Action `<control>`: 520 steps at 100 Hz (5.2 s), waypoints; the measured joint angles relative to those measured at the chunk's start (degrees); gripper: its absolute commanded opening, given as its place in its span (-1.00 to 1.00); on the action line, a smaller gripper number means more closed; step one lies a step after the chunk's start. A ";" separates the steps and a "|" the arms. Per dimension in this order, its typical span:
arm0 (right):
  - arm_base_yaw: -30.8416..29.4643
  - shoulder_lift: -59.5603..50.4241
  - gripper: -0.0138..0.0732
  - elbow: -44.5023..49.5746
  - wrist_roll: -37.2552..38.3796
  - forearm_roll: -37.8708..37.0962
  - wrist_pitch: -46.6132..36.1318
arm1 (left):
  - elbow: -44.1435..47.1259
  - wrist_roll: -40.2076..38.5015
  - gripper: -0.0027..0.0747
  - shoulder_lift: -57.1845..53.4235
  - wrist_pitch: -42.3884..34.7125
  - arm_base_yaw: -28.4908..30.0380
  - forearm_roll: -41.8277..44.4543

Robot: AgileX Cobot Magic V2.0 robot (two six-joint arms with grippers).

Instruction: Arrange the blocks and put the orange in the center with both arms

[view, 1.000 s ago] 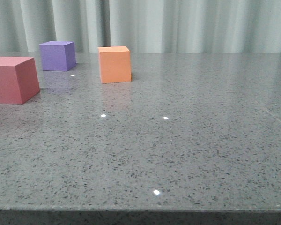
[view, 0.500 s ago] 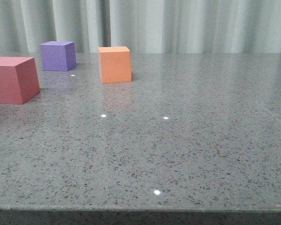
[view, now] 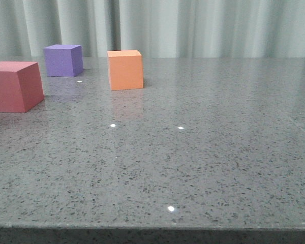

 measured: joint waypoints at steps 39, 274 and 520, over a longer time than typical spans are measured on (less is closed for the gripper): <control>0.00 0.00 -0.84 0.00 0.00 0.00 0.00 | -16.34 -8.22 0.48 20.53 -1.42 -13.69 2.37; 0.00 0.00 -0.84 0.00 0.00 0.00 0.00 | -46.53 -47.74 -0.24 60.24 10.27 -33.69 37.32; 0.00 0.00 -0.84 0.00 0.00 -0.09 0.00 | -18.59 -4.54 -0.71 43.12 -11.17 -12.00 16.70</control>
